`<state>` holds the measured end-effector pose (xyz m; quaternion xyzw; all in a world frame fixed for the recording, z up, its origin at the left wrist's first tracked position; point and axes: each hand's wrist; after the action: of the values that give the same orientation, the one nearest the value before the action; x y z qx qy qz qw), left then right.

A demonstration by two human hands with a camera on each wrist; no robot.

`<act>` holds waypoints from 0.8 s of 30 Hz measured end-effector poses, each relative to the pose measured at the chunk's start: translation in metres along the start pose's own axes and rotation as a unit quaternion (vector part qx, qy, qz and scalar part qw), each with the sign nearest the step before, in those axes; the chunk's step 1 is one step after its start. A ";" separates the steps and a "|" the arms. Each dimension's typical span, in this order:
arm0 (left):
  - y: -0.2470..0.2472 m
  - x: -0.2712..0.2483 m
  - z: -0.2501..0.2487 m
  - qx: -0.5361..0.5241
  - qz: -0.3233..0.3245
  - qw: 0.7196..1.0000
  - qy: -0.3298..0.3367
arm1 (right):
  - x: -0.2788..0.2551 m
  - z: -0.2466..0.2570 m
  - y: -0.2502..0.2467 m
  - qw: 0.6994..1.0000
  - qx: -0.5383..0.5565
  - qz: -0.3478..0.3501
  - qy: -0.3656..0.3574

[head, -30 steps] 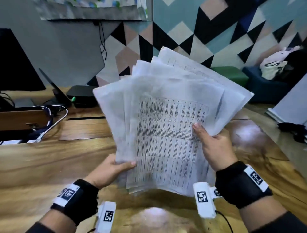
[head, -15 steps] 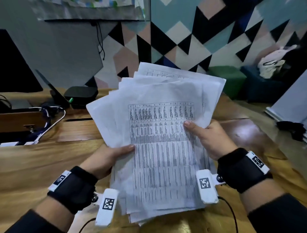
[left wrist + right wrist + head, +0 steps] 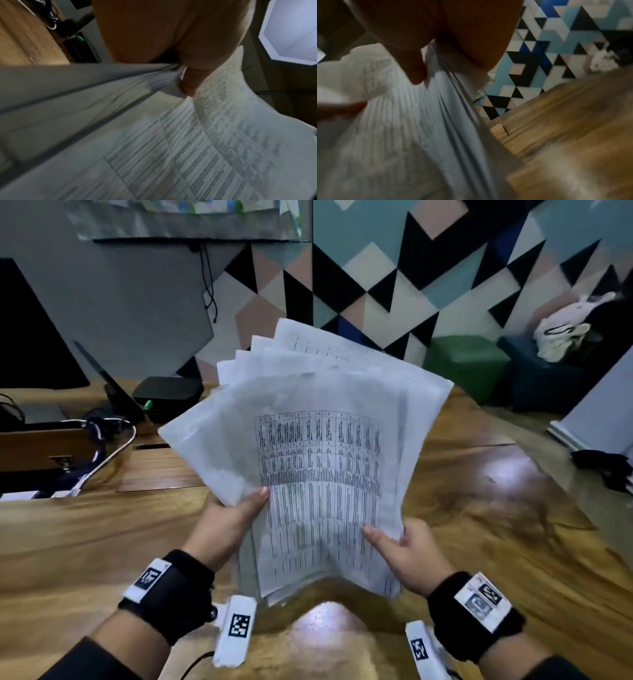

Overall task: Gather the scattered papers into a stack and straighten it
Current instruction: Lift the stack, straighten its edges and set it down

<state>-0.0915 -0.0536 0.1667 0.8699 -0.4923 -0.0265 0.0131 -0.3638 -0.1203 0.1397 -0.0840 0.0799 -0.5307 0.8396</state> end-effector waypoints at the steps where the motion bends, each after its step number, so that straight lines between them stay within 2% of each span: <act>1: 0.001 -0.003 0.000 0.008 -0.012 1.000 0.010 | -0.001 0.002 0.000 1.000 0.010 0.005 0.002; 4: 0.012 -0.011 0.005 0.011 -0.059 0.998 0.017 | 0.000 0.006 -0.003 0.992 0.098 0.063 0.052; 5: 0.017 -0.015 0.007 0.006 -0.069 0.997 0.021 | 0.000 0.008 -0.001 0.993 0.082 0.067 0.045; 8: 0.028 -0.024 0.008 -0.007 -0.057 0.998 0.038 | 0.004 0.013 0.006 0.998 -0.064 -0.011 -0.018; 12: 0.033 -0.029 -0.001 -0.030 -0.039 0.993 0.110 | 0.011 0.043 -0.005 0.987 0.035 -0.136 -0.071; 15: 0.031 -0.027 -0.006 -0.047 -0.037 0.989 0.133 | 0.011 0.050 -0.005 0.979 0.037 -0.149 -0.134; 19: 0.023 -0.024 0.025 -0.016 -0.043 0.994 0.097 | 0.003 0.009 0.012 0.981 0.080 -0.162 -0.072; 22: 0.024 -0.029 0.056 -0.002 -0.096 0.993 0.064 | 0.004 -0.009 0.020 0.977 0.103 -0.185 -0.022; 24: 0.030 -0.027 0.064 -0.007 -0.123 0.990 0.067 | 0.009 -0.003 0.024 0.968 0.128 -0.214 -0.016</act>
<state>-0.1349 -0.0454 0.1050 0.9236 -0.3795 0.0270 0.0482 -0.3398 -0.1188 0.1308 0.0004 -0.0222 -0.7024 0.7114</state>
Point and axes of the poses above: each hand's wrist, its own x-axis towards the middle knuckle, its own y-axis out of the palm, z = x × y, and after that the axes turned 1 degree about y, right-handed
